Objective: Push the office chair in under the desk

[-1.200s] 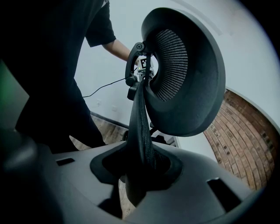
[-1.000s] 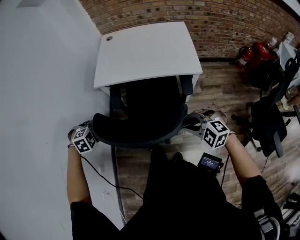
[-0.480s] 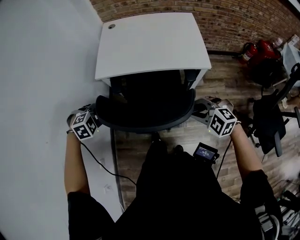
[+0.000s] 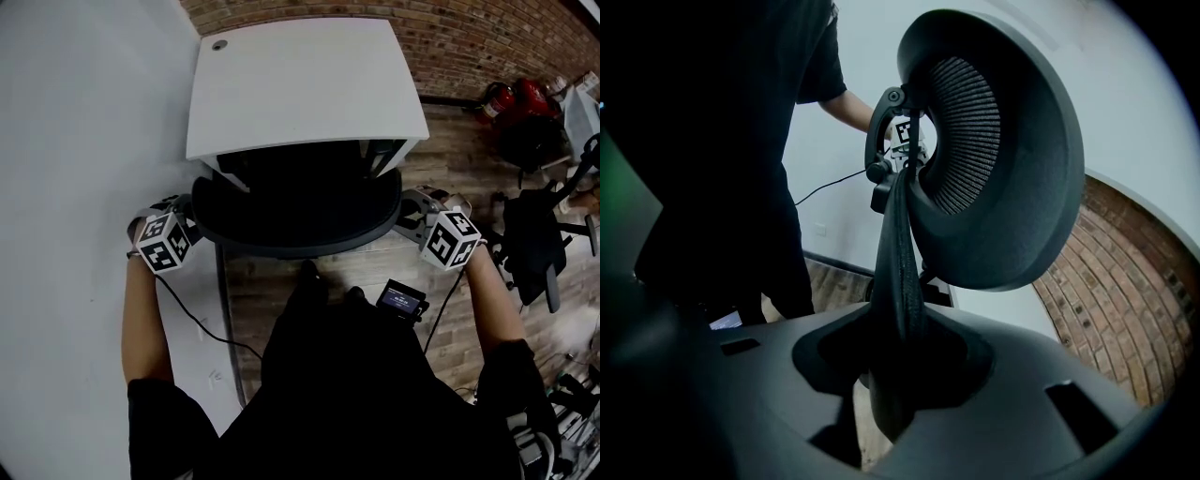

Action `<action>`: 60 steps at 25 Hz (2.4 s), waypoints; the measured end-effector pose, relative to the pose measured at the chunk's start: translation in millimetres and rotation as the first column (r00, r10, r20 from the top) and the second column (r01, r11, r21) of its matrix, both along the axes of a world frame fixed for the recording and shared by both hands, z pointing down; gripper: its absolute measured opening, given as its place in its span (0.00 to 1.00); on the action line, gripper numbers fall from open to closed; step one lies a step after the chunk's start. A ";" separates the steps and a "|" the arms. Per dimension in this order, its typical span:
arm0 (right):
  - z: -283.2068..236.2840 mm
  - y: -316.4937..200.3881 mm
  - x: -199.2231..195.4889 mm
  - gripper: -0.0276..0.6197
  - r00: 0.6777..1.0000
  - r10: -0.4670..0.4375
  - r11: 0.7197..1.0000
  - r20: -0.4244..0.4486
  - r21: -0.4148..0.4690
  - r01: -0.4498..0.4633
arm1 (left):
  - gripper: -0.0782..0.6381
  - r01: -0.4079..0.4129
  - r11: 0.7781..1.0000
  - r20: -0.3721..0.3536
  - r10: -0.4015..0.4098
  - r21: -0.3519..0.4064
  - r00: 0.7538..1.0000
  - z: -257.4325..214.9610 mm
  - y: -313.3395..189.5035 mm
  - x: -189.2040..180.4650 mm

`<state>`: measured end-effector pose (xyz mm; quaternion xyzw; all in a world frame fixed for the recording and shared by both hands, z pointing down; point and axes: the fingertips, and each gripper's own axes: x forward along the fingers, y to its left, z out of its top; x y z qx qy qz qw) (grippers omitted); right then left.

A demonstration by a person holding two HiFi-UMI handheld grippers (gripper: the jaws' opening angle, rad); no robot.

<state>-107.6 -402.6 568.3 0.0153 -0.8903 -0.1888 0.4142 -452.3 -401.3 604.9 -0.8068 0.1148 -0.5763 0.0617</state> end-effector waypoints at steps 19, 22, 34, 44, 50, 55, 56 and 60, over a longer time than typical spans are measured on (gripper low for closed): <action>1.0 -57.4 -21.2 0.22 0.999 0.044 0.999 -0.025 0.010 -0.044 | 0.34 -0.029 0.998 -0.031 0.030 0.056 0.999 -1.7 -65.5 -19.9; -0.7 -68.9 -21.5 0.23 0.998 0.051 0.999 -0.031 0.009 -0.051 | 0.34 -0.030 0.997 -0.040 0.033 0.072 0.999 -3.6 -76.2 -19.8; 0.2 -100.2 -24.8 0.23 0.999 0.042 0.999 -0.026 0.002 -0.042 | 0.34 -0.036 0.996 -0.047 0.040 0.083 0.998 -4.0 -105.4 -21.9; -0.8 -126.0 -21.5 0.23 0.999 0.032 0.999 -0.024 0.002 -0.032 | 0.34 -0.019 0.996 -0.049 0.023 0.082 0.999 -4.7 -128.8 -18.4; -5.4 -131.2 -27.9 0.22 1.000 0.019 1.000 -0.011 0.001 -0.019 | 0.34 -0.027 0.998 -0.039 0.029 0.064 0.999 -8.4 -136.9 -25.4; -4.1 -131.5 -29.3 0.23 1.000 0.023 1.000 -0.002 0.009 -0.023 | 0.34 -0.027 0.998 -0.037 0.029 0.062 0.999 -6.7 -136.9 -26.5; -4.1 -130.5 -29.5 0.23 1.000 0.024 1.000 -0.001 0.009 -0.024 | 0.34 -0.026 0.998 -0.037 0.029 0.062 0.999 -6.8 -135.4 -26.5; -6.3 -127.6 -29.3 0.23 1.000 0.029 0.999 0.010 0.015 -0.029 | 0.34 -0.030 0.998 -0.025 0.032 0.061 0.999 -8.8 -131.4 -27.3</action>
